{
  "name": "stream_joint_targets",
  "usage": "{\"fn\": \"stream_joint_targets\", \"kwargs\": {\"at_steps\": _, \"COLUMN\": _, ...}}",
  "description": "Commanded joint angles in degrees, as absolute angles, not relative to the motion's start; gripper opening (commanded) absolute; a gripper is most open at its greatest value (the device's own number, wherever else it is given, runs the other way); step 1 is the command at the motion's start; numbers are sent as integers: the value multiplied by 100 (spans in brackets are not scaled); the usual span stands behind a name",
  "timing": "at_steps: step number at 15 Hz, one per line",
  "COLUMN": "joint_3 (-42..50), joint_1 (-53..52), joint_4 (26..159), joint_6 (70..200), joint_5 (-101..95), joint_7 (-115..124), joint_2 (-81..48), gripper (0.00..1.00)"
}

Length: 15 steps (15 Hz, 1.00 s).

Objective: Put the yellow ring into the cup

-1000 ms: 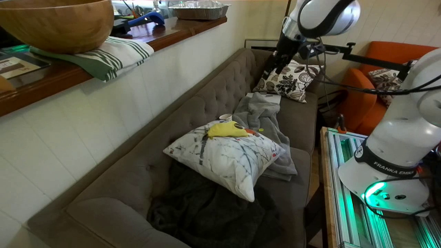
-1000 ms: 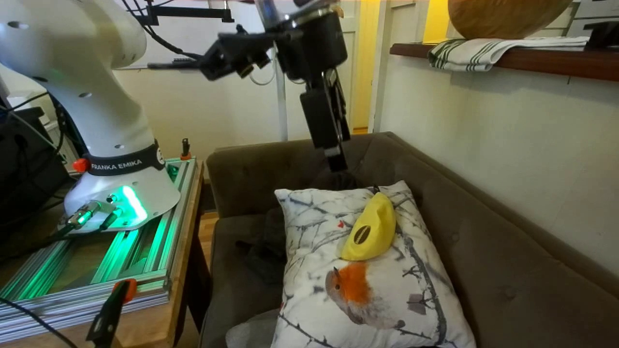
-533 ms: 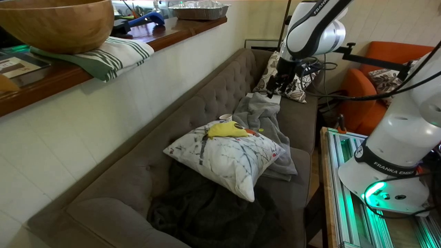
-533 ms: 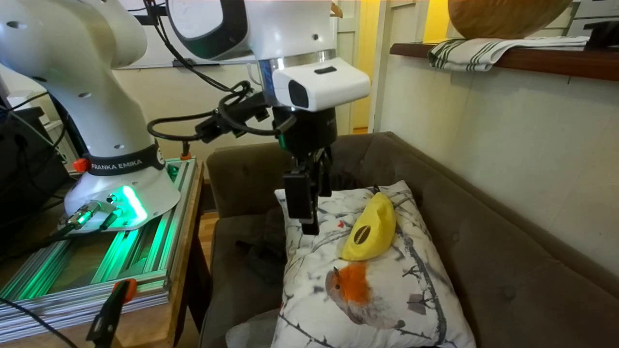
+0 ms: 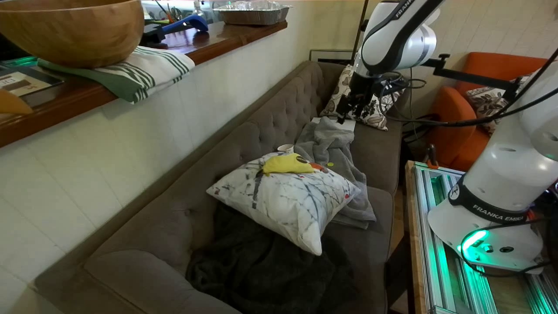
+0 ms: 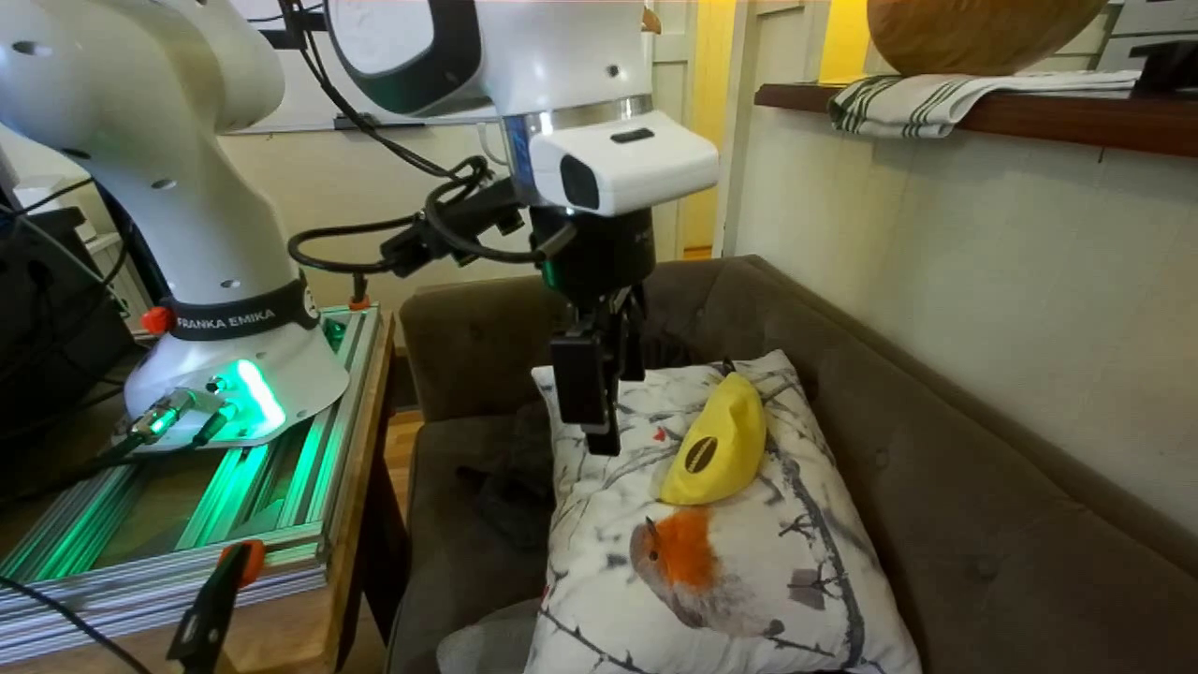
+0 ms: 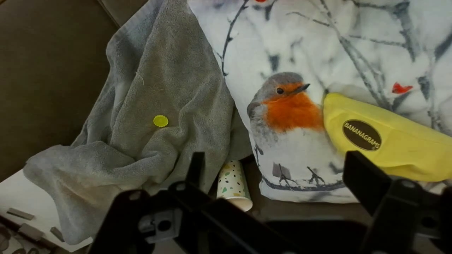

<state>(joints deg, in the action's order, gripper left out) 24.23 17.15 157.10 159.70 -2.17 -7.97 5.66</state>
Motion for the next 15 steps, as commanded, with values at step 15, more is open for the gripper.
{"fn": "stream_joint_targets", "kwargs": {"at_steps": 15, "joint_3": 2647, "joint_1": 2034, "joint_4": 13595, "joint_6": 17745, "joint_5": 1267, "joint_7": -731, "joint_2": -2978, "gripper": 100}}
